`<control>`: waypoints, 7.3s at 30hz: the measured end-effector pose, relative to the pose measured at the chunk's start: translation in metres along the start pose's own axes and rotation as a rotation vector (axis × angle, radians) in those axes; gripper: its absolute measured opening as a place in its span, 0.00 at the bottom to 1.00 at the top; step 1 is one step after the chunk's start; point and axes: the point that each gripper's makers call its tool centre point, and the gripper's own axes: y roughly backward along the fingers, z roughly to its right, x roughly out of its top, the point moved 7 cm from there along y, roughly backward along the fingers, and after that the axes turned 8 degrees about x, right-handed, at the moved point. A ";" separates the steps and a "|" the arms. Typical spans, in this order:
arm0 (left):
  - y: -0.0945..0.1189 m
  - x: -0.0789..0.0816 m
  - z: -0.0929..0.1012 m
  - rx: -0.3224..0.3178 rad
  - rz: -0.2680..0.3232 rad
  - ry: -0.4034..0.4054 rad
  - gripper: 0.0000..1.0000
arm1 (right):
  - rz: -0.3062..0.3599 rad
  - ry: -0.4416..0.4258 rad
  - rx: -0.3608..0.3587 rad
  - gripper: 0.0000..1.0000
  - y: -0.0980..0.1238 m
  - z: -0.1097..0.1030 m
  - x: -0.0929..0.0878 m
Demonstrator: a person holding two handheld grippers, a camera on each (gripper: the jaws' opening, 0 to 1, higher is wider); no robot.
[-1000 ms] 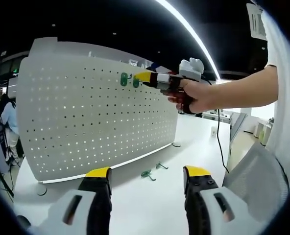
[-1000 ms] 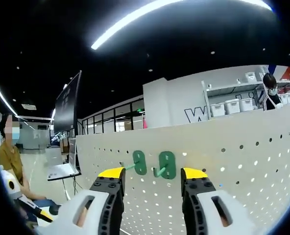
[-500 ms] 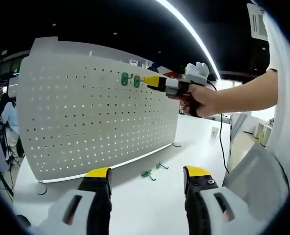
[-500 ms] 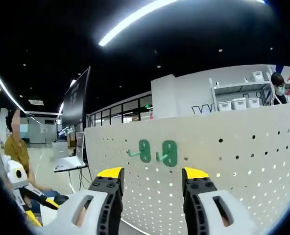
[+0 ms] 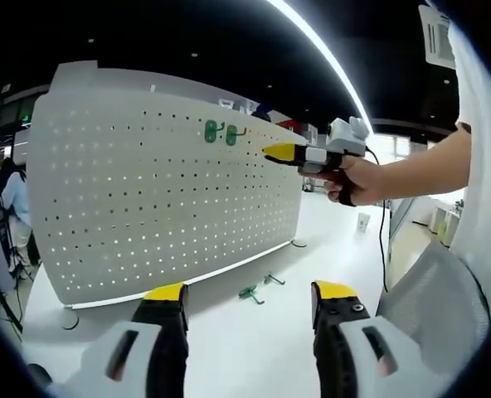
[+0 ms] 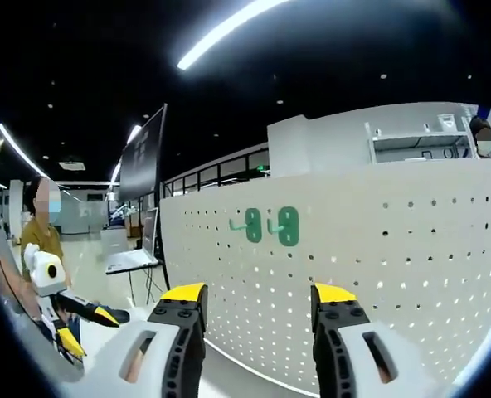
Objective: Insert the hook assembly into the mounting plate slot until the hook locks in place.
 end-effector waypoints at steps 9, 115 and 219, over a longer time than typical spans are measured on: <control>-0.001 -0.001 0.000 -0.001 -0.006 0.002 0.62 | -0.024 -0.040 0.001 0.51 0.017 -0.002 -0.018; -0.021 -0.022 0.002 -0.044 -0.111 0.009 0.66 | -0.313 -0.145 -0.038 0.59 0.156 -0.032 -0.122; -0.226 -0.075 0.023 -0.705 -0.779 -0.735 0.65 | -0.437 -0.103 0.010 0.61 0.175 -0.042 -0.129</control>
